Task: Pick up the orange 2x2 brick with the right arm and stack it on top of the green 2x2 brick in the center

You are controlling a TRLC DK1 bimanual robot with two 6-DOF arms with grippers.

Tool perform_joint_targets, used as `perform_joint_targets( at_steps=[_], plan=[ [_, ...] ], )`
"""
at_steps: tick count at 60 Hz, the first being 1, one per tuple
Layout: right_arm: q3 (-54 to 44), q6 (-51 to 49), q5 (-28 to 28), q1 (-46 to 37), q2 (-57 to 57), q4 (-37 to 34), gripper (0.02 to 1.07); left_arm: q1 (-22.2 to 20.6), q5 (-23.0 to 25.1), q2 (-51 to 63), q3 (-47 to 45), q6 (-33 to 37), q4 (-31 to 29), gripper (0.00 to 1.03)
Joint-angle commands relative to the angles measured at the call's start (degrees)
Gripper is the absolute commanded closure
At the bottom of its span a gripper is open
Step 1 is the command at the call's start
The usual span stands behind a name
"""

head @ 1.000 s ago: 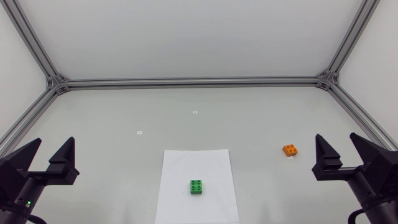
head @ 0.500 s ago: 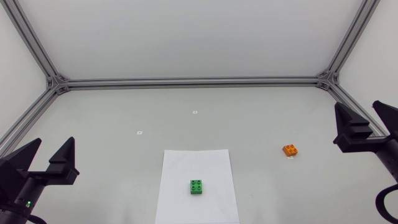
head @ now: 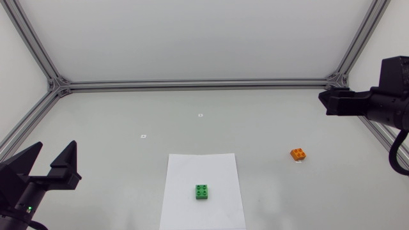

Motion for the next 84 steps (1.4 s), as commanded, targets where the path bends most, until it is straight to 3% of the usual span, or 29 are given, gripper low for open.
perform_joint_targets(
  at_steps=[1, 6, 22, 36, 60, 84],
  plan=[
    [3.09, 0.62, -3.65, -2.27, 3.88, -2.04, 0.06, 0.09, 0.23, -0.45, -2.35, 0.73, -0.76, 0.04],
    [5.64, -1.22, -6.29, -3.24, 7.74, -4.5, 0.06, 0.09, 0.23, -0.45, -2.35, 0.73, -0.76, 0.04],
    [16.01, -13.53, -6.37, -4.65, 20.31, -18.39, 0.06, 0.09, 0.23, -0.45, -2.35, 0.73, -0.84, 0.04],
    [21.81, -18.8, -2.51, -4.73, 31.04, -25.42, 0.06, 0.09, 0.23, -0.45, -2.35, 0.73, -0.76, 0.04],
    [23.48, -18.8, 6.63, -0.43, 46.42, -24.81, 0.06, 0.09, 0.23, -0.45, -2.35, 0.73, -0.84, 0.04],
    [21.64, -18.54, 7.25, -0.43, 53.27, -21.99, 0.07, 0.09, 0.23, -0.45, -2.35, 0.73, -0.84, 0.04]
  ],
)
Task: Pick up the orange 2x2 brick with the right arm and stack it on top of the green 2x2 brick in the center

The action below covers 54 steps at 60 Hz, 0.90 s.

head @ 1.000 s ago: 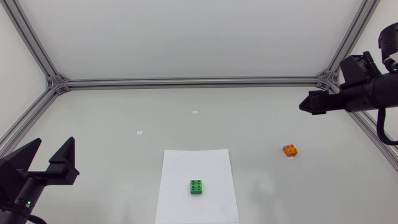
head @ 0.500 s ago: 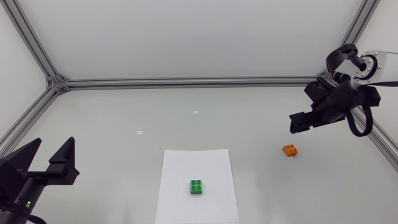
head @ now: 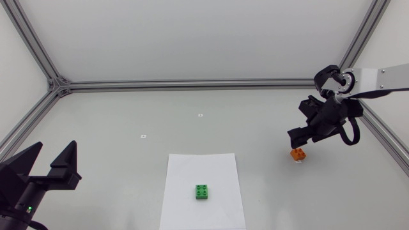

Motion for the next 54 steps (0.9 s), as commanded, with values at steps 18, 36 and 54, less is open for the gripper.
perform_joint_targets(
  at_steps=[18, 36, 54],
  plan=[
    [-2.63, 2.39, 0.14, 0.05, 2.53, 1.75, 0.07, 0.09, 0.23, -0.45, -2.35, 0.75, -0.84, 0.04],
    [-2.72, 3.45, -0.3, -0.12, 4.46, 1.66, 0.07, 0.09, 0.23, -0.45, -2.35, 0.75, -0.84, 0.04],
    [-1.93, 3.54, -1.35, -0.65, 5.69, 0.96, 0.16, 0.09, 0.23, -0.45, -2.35, 0.75, -0.84, 0.04]
  ],
)
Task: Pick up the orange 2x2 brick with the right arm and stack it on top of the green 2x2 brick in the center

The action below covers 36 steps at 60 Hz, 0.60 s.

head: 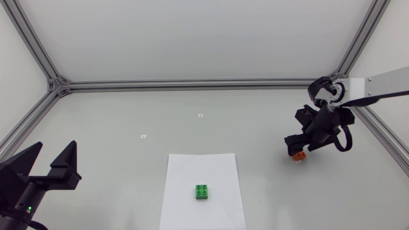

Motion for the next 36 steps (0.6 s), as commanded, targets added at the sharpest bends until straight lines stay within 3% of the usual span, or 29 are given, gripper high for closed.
perform_joint_targets(
  at_steps=[1, 11, 15, 24, 27, 36],
  plan=[
    [-0.42, 0.89, -0.72, -0.48, 1.43, -0.88, 0.16, 0.09, 0.23, -0.45, -2.35, 0.73, -0.87, 0.04],
    [-0.42, 0.8, -1.33, -0.48, 1.87, -1.41, 0.17, 0.09, 0.23, -0.45, -2.35, 0.73, -0.87, 0.04],
    [-0.42, 0.8, -1.77, -0.48, 1.95, -1.32, 0.22, 0.09, 0.23, -0.45, -2.35, 0.73, -0.78, 0.04],
    [-0.16, 0.8, -2.03, -0.48, 2.22, -1.49, 0.23, 0.09, 0.23, -0.45, -2.35, 0.73, -0.87, 0.04],
    [-0.07, 0.8, -2.3, -0.65, 2.22, -1.49, 0.29, 0.09, 0.23, -0.45, -2.35, 0.73, -0.78, 0.04],
    [0.37, 0.8, -2.39, -0.83, 2.48, -1.67, 0.3, 0.09, 0.23, -0.45, -2.35, 0.73, -0.87, 0.04]
  ],
)
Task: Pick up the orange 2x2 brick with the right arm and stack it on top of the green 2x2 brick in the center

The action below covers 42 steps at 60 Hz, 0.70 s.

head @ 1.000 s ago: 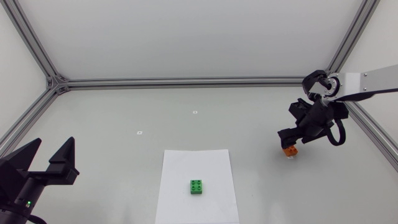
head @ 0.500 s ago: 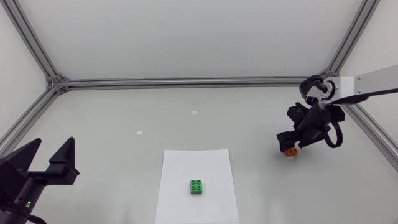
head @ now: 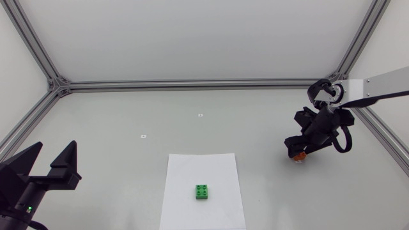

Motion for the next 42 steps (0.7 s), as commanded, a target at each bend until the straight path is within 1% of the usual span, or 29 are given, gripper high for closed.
perform_joint_targets(
  at_steps=[1, 4, 11, 14, 18, 24, 26, 36, 40, 42],
  plan=[
    [0.37, 0.8, -0.22, -0.45, 1.7, -0.73, 0.31, 0.09, 0.23, -0.45, -2.35, 0.73, -0.78, 0.04],
    [0.37, 0.8, -0.22, -0.54, 1.7, -0.64, 0.34, 0.09, 0.23, -0.45, -2.35, 0.73, -0.78, 0.04],
    [0.63, 0.98, -0.22, -0.45, 1.96, -0.64, 0.34, 0.09, 0.23, -0.45, -2.35, 0.73, -0.87, 0.04],
    [0.81, 0.98, -0.31, -0.45, 2.13, -0.55, 0.4, 0.09, 0.23, -0.45, -2.35, 0.73, -0.87, 0.04],
    [0.81, 0.98, -0.4, -0.45, 2.22, -0.38, 0.44, 0.09, 0.23, -0.45, -2.35, 0.73, -0.87, 0.04],
    [0.9, 0.98, -0.4, -0.45, 2.31, -0.29, 0.44, 0.09, 0.23, -0.45, -2.35, 0.73, -0.87, 0.04],
    [0.98, 0.98, -0.4, -0.45, 2.4, -0.29, 0.47, 0.09, 0.23, -0.45, -2.35, 0.73, -0.87, 0.04],
    [1.25, 0.98, -0.4, -0.54, 2.13, -0.2, 0.48, 0.09, 0.23, -0.45, -2.35, 0.73, -0.87, 0.04],
    [1.34, 1.16, -0.57, -0.54, 2.22, -0.11, 0.52, 0.09, 0.23, -0.45, -2.35, 0.73, -0.78, 0.04],
    [1.42, 1.24, -0.57, -0.54, 2.22, -0.03, 0.52, 0.09, 0.23, -0.45, -2.35, 0.73, -0.87, 0.04]
  ],
)
